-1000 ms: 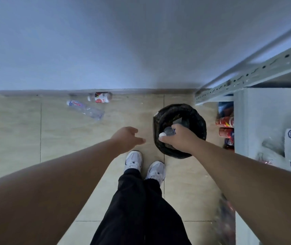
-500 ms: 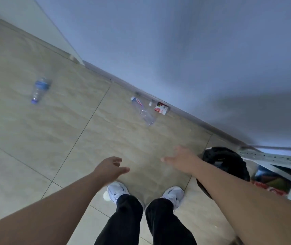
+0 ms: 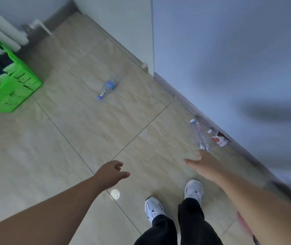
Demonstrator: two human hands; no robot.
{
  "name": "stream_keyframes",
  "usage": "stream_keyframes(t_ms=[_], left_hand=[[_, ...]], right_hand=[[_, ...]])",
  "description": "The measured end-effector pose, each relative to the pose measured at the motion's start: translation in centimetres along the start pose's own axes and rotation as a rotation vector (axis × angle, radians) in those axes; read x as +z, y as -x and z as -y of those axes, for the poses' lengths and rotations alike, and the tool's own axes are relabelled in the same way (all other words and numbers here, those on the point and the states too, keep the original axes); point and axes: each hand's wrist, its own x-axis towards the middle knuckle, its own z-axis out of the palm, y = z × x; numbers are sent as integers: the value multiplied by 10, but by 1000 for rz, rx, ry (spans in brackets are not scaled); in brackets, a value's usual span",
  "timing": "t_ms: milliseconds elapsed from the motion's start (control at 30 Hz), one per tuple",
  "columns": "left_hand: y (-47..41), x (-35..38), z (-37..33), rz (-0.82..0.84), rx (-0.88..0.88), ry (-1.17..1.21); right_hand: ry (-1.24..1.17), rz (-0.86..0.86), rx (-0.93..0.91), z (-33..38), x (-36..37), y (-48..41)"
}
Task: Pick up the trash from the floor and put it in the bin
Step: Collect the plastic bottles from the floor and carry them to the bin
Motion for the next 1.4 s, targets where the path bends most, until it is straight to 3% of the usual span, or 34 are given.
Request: stream_keyframes(t_ms=[400,667,833,1167,1400], left_hand=[[-122,-135,-57,-56,-32,67],[-284,-225,-86,-76,41,-44],[-410,-272,-93,-240,98,-98],[-600,-274,-77,-332,158,-400],[-642,-241,-63,-387,85,-471]], right_hand=[[-41,87,32,142,5,-99],[-84,78,69,210,-2,-187],[-44,29,95,231,17,-270],[-163,2,156,228,90,-404],[-225,29,172,222,124,-443]])
